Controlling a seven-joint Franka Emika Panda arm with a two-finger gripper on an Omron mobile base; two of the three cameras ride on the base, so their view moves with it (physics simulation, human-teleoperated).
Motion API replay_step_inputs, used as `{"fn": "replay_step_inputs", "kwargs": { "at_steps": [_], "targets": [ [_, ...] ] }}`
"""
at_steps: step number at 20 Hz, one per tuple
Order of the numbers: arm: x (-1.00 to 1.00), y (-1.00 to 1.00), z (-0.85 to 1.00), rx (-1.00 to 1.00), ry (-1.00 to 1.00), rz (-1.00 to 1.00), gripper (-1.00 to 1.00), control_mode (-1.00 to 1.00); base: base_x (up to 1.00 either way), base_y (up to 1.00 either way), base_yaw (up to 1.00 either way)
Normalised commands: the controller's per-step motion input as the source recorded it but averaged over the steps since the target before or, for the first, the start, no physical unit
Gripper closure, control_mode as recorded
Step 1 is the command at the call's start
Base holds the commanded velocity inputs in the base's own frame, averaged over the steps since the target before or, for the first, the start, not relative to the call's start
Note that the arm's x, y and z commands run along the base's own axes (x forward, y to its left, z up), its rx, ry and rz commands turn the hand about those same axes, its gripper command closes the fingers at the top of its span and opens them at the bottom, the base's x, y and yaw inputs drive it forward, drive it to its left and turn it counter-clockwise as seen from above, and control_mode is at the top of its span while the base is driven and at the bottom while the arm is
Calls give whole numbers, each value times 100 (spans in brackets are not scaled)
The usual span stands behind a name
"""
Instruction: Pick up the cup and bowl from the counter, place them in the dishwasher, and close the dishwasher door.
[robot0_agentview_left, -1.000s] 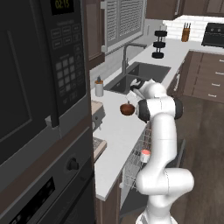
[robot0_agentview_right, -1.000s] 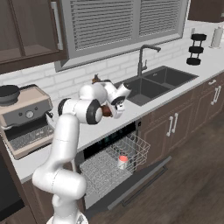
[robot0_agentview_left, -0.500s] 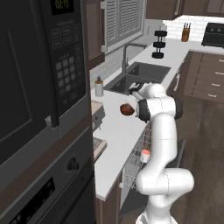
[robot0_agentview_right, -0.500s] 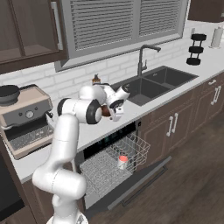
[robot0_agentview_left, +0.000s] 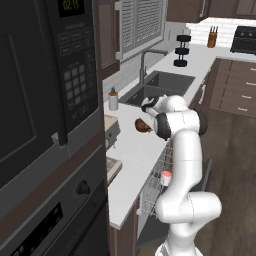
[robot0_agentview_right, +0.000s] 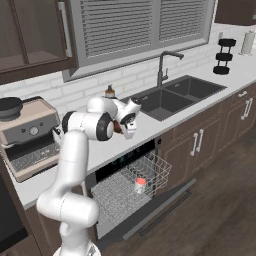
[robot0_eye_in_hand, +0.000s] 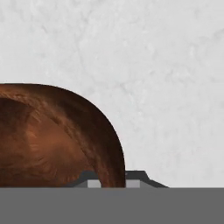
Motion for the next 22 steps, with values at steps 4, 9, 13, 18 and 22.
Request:
{"fn": "replay_step_inputs", "kwargs": {
  "at_steps": [4,9,13,18,22],
  "targets": [
    [-91,-5,0,-2,-7,0,100,-100,0,0,0],
    [-100,-33,0,0,-13,0,100,-100,0,0,0],
    [-100,-39,0,0,-17,0,100,-100,0,0,0],
    [-100,-26,0,0,-17,0,100,-100,0,0,0],
    [-100,-35,-2,0,-1,0,100,-100,0,0,0]
  ]
}}
